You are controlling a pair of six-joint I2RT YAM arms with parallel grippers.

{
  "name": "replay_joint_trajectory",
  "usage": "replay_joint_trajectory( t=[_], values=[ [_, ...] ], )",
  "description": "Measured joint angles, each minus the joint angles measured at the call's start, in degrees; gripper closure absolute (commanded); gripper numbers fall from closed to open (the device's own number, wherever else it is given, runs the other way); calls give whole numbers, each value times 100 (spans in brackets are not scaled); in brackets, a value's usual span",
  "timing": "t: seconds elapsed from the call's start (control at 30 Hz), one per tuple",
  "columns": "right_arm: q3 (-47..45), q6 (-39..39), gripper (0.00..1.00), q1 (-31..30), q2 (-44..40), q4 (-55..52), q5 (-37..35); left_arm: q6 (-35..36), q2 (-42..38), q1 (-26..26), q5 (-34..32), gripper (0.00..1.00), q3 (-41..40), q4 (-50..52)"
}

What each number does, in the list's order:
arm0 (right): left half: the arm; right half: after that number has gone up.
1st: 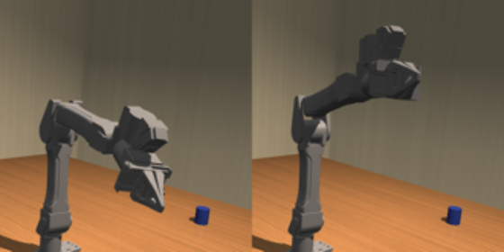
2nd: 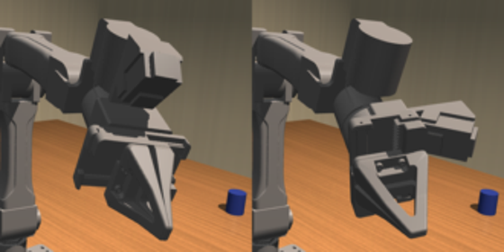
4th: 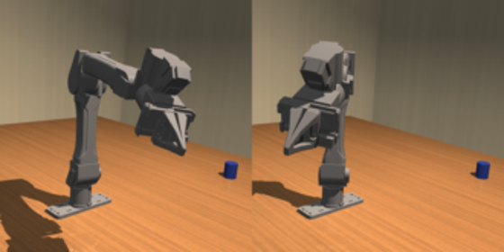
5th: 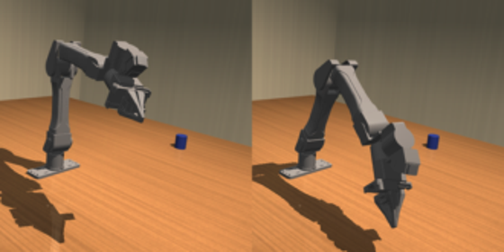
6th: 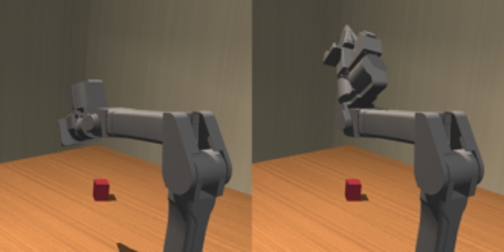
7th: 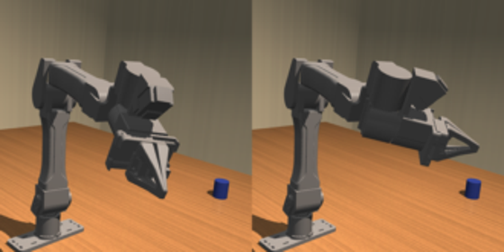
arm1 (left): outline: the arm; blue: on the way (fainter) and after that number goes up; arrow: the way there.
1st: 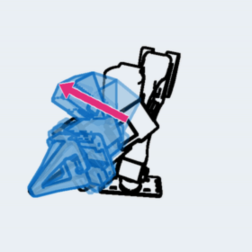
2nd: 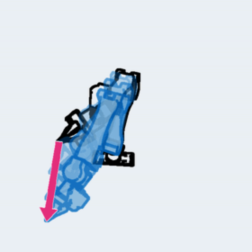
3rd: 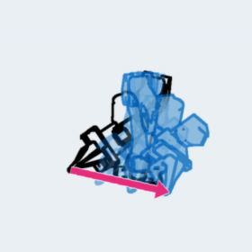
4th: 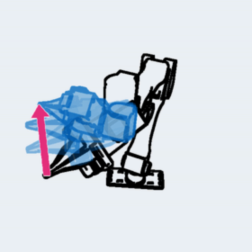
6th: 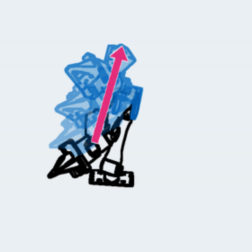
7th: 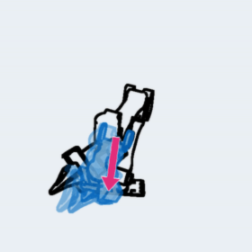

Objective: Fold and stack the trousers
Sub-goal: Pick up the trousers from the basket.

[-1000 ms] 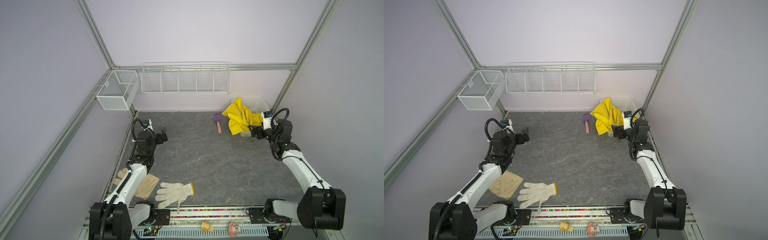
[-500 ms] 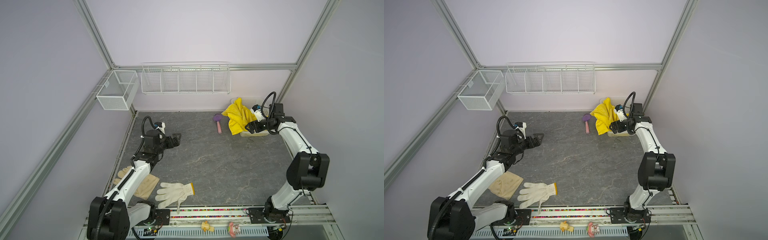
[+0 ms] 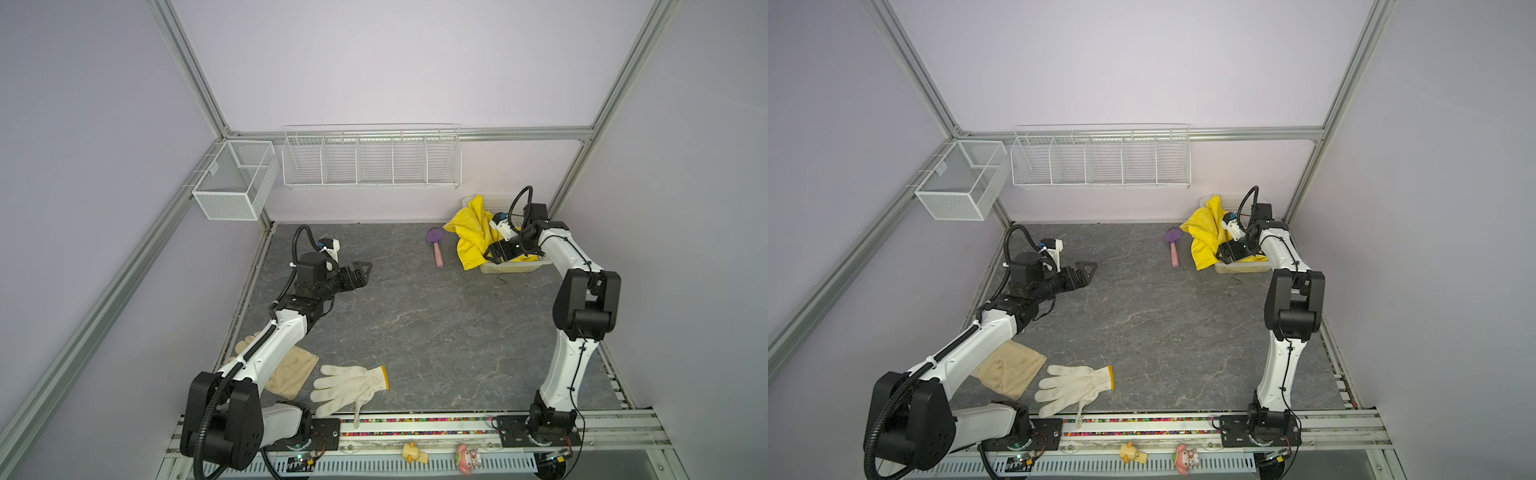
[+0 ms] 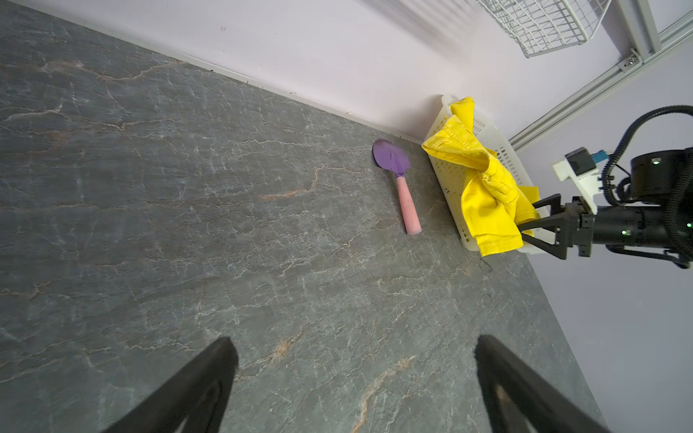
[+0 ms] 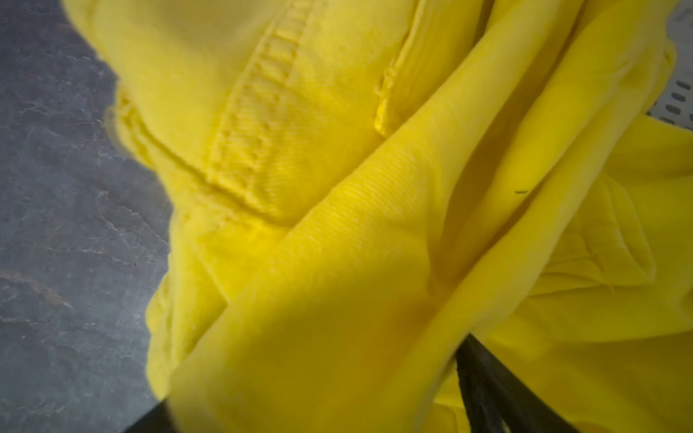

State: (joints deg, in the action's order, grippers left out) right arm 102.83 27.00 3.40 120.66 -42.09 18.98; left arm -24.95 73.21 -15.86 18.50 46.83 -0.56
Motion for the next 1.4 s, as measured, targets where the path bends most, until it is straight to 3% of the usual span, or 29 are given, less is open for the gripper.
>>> replay_joint_trajectory(
  t=[0.23,0.37,0.7,0.93,1.4],
  values=[
    [365,-20,11,-17,538,184,-238,4,149,-28,0,0,118,4],
    [393,-94,3,-50,656,474,-282,2,223,-28,0,1,118,4],
    [367,-435,74,-118,782,1287,-186,2,299,-50,-2,1,118,7],
    [-26,-741,83,-74,271,1722,-254,4,304,-61,-2,1,120,7],
    [-348,-879,86,-170,-2337,2767,-525,2,319,-61,-24,1,129,4]
  ],
)
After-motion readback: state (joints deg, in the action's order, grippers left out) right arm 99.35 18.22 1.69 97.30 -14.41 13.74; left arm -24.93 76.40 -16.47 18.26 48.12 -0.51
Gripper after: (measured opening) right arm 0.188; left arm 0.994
